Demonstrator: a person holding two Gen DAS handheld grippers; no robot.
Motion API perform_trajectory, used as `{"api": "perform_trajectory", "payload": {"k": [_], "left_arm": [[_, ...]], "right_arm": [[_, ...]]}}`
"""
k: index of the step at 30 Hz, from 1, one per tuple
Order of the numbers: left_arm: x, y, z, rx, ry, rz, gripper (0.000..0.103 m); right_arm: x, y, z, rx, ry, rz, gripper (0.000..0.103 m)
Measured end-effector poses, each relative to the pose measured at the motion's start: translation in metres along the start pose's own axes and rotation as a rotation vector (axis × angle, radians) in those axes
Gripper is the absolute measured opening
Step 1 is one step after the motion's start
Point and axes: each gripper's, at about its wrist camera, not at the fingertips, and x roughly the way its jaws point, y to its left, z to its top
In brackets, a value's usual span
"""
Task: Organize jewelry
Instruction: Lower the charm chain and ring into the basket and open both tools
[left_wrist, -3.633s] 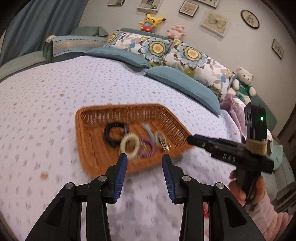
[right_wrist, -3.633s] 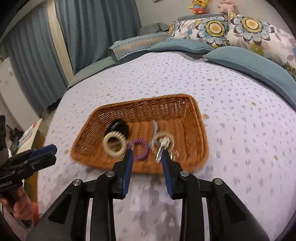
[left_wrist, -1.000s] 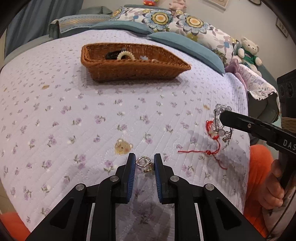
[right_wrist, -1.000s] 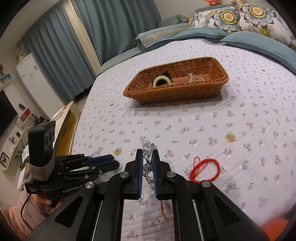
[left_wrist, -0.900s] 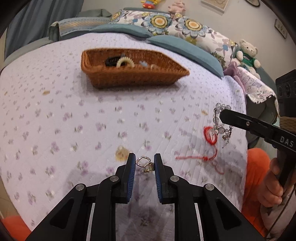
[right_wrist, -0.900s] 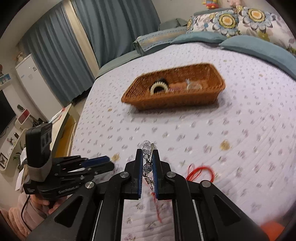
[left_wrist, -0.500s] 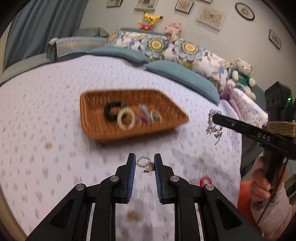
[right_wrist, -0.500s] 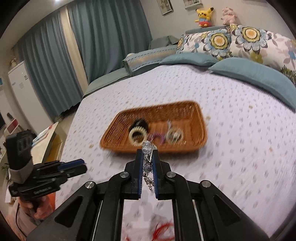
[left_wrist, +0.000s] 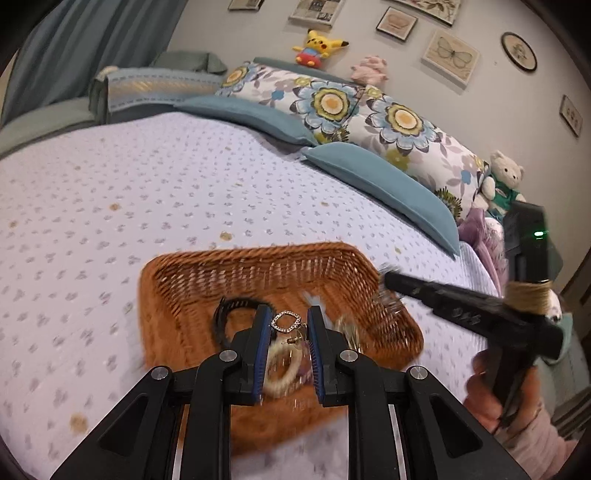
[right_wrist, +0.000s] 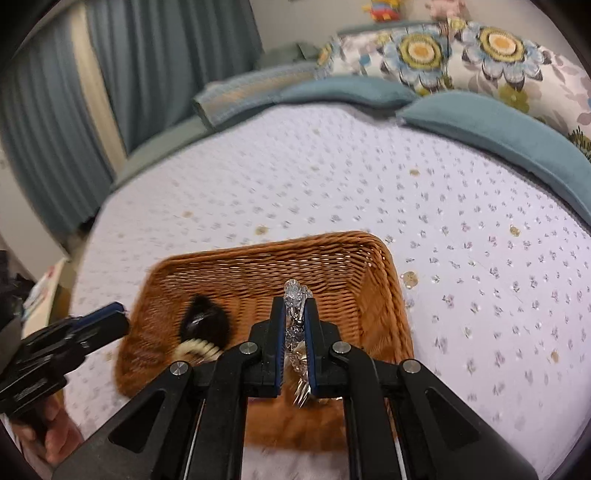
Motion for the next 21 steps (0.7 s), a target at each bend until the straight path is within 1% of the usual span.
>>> {"api": "perform_trajectory", "payload": {"k": [3,5,7,10,14,16,17,19,20,21], "left_arm": [[0.028,-0.006,0.013,0.008,0.032,-0.009,0.021],[0.047,-0.010,0.018,0.010,0.063,-0.013,0.021],[0.071,-0.014,0.021,-0.009,0.126,0.000,0.021],[0.096,-0.018,0.020,-0.032,0.177,0.006,0.021],[0.111,-0.021,0.017,-0.045,0.189,-0.001,0.021],[0.112,-0.024,0.015,-0.032,0.181,0.015,0.021],[0.110,-0.028,0.014,-0.019,0.180,0.018,0.022],[0.103,-0.032,0.012,0.005,0.172,0.017,0.033],[0.096,-0.035,0.011,0.013,0.161,0.018,0.048],[0.088,-0.036,0.011,0.017,0.142,0.019,0.057]], "right_arm": [[0.029,-0.006,0.008,0.014,0.063,-0.033,0.011],[0.044,-0.011,0.010,0.026,0.100,-0.070,0.011],[0.057,-0.020,0.011,0.041,0.143,-0.094,0.011],[0.066,-0.033,0.008,0.063,0.164,-0.066,0.011],[0.070,-0.038,0.003,0.055,0.160,-0.072,0.011],[0.067,-0.040,0.003,0.060,0.155,-0.059,0.014],[0.065,-0.042,0.003,0.066,0.149,-0.049,0.018],[0.055,-0.045,0.004,0.081,0.124,-0.030,0.022],[0.049,-0.046,0.003,0.091,0.115,-0.017,0.025],[0.043,-0.046,0.003,0.099,0.107,-0.011,0.033]]}}
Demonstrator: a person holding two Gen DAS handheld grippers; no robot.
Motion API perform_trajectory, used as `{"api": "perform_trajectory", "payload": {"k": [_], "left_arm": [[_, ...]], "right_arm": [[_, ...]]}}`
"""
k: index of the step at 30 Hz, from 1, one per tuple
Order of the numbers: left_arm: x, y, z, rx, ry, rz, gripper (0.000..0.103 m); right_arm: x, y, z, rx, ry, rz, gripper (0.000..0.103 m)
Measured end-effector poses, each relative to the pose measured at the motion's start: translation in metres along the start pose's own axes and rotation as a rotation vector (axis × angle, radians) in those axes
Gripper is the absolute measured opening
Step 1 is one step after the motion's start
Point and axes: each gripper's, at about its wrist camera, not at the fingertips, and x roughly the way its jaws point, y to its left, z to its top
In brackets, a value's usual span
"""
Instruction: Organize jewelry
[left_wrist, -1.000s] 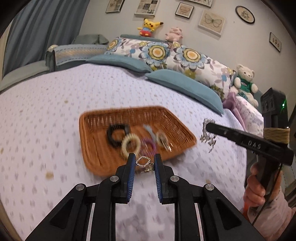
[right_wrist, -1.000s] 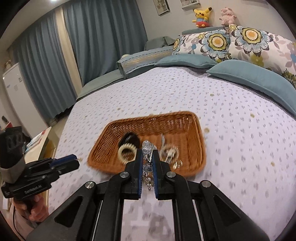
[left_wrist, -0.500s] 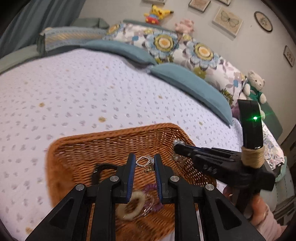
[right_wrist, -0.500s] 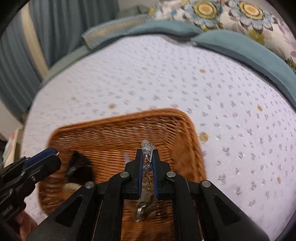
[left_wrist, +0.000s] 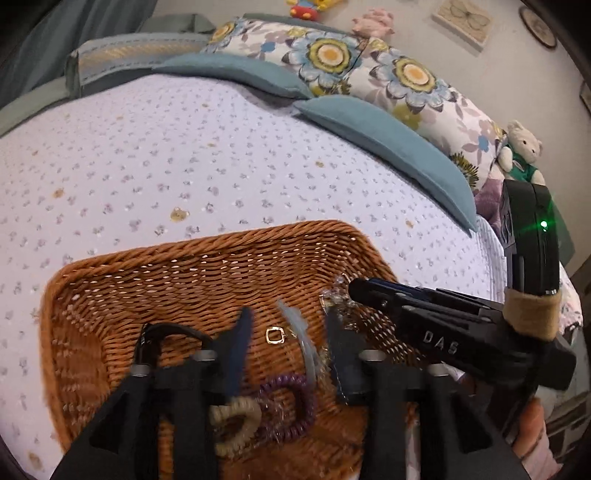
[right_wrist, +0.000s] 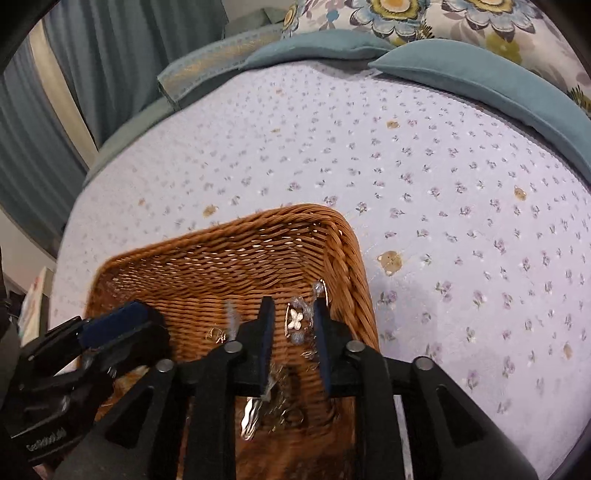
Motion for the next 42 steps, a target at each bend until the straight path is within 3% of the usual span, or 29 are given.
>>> {"api": "perform_trajectory", "payload": {"k": [7,10,14,16,18,21,27,32,35,42], "left_arm": [[-0.077,-0.007,-0.025,0.015,-0.120,0.066,0.058],[-0.117,-0.012,-0.057,0.009,-0.173,0.165,0.058],[-0.148,-0.014,-0.088,-0.027,-0.232,0.209,0.065],[-0.162,-0.010,-0.106,-0.068,-0.269,0.242,0.067],[-0.170,-0.010,-0.119,-0.071,-0.300,0.295,0.067],[-0.176,-0.011,-0.130,-0.040,-0.348,0.308,0.068],[-0.169,-0.012,-0.138,0.001,-0.357,0.279,0.068],[-0.168,-0.023,-0.144,0.051,-0.389,0.317,0.070],[-0.171,-0.032,-0.148,0.086,-0.420,0.341,0.078],[-0.166,-0.027,-0.149,0.081,-0.400,0.350,0.078]], "right_arm": [[-0.063,0.016,-0.032,-0.013,-0.083,0.017,0.034],[-0.094,0.029,-0.061,-0.033,-0.131,0.015,0.035],[-0.130,0.046,-0.105,-0.065,-0.209,-0.031,0.035],[-0.144,0.054,-0.127,-0.092,-0.264,-0.046,0.040],[-0.153,0.060,-0.139,-0.131,-0.323,-0.077,0.056],[-0.161,0.069,-0.148,-0.170,-0.389,-0.106,0.065],[-0.151,0.073,-0.150,-0.191,-0.396,-0.175,0.065],[-0.150,0.070,-0.151,-0.188,-0.410,-0.209,0.065],[-0.154,0.070,-0.153,-0.190,-0.425,-0.204,0.065],[-0.152,0.068,-0.153,-0.187,-0.408,-0.195,0.065]]}}
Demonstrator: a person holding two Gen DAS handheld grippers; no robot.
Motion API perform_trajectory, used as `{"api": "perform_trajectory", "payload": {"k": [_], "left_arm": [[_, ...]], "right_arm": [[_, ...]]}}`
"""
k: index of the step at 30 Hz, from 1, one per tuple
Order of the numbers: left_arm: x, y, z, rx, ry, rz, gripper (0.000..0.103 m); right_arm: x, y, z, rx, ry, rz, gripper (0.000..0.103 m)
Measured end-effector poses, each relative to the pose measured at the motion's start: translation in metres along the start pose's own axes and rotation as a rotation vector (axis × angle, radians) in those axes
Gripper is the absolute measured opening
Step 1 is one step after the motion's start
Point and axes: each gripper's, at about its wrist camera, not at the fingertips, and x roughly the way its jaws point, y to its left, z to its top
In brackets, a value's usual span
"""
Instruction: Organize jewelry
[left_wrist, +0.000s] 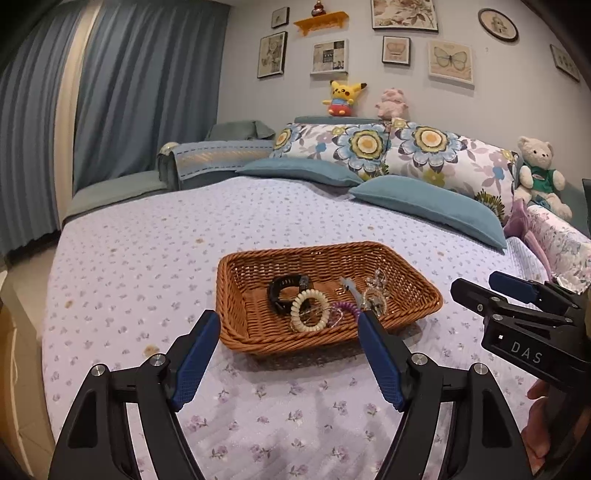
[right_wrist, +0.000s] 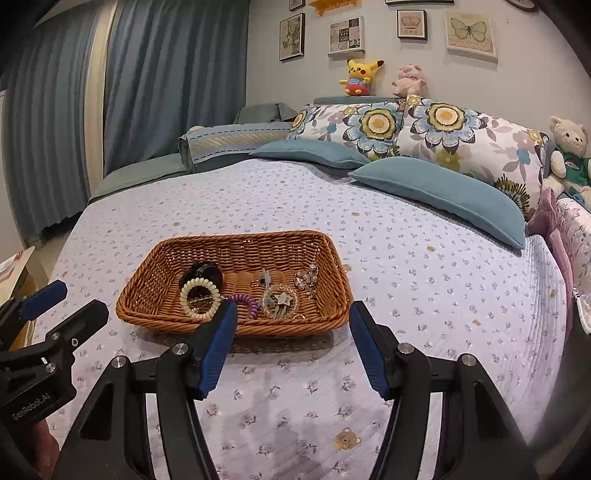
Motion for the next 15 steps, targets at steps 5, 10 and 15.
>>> {"api": "perform_trajectory", "payload": {"k": [5,10,15], "left_arm": [[-0.0001,0.0010,0.0002,-0.003,-0.002,-0.010,0.078],[-0.0019,0.0004,-0.0006,-0.002,-0.005,-0.008,0.078],[-0.0001,-0.0001,-0.0018,0.004,0.001,-0.004,0.078]], "right_arm": [[0.0002,0.0017,-0.0013,-0.004,-0.003,0.003,0.065],[0.0000,0.0015,-0.0034,-0.002,-0.004,0.005,0.065],[-0.0003,0.0002,-0.0032,0.003,0.000,0.006,0.065]]}}
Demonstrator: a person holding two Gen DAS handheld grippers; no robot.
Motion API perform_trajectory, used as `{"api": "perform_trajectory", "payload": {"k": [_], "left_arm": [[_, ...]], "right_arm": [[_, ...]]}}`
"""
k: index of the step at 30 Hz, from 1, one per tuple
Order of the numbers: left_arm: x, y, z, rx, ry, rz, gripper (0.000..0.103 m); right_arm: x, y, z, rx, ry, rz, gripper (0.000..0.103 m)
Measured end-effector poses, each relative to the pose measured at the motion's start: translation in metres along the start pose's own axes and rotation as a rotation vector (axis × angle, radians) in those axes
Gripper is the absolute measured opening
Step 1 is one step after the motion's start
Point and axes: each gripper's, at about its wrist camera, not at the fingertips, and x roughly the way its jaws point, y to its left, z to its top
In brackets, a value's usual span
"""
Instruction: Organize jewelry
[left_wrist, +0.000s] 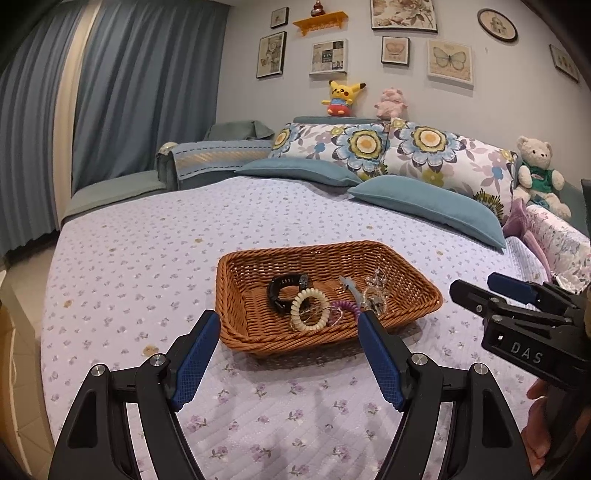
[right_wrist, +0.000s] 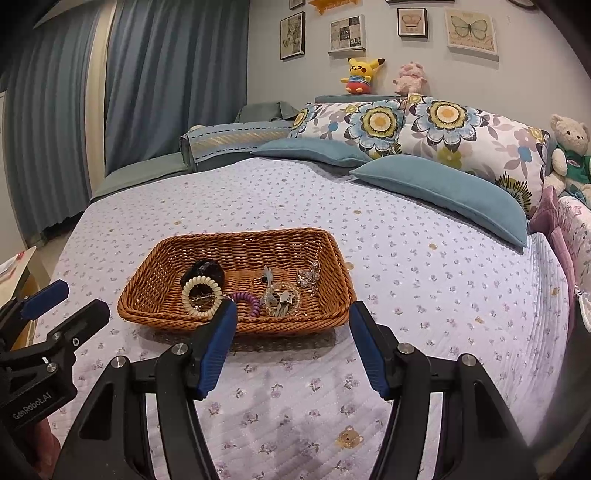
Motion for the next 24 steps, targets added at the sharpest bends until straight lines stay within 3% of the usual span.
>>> {"api": "perform_trajectory", "payload": {"k": [24], "left_arm": [[0.0044,0.0013,-0.0011,-0.014,0.024,-0.020,0.078]], "right_arm": [[-0.0001,-0.0002,-0.0021,-0.013,0.000,-0.003,0.067]]}}
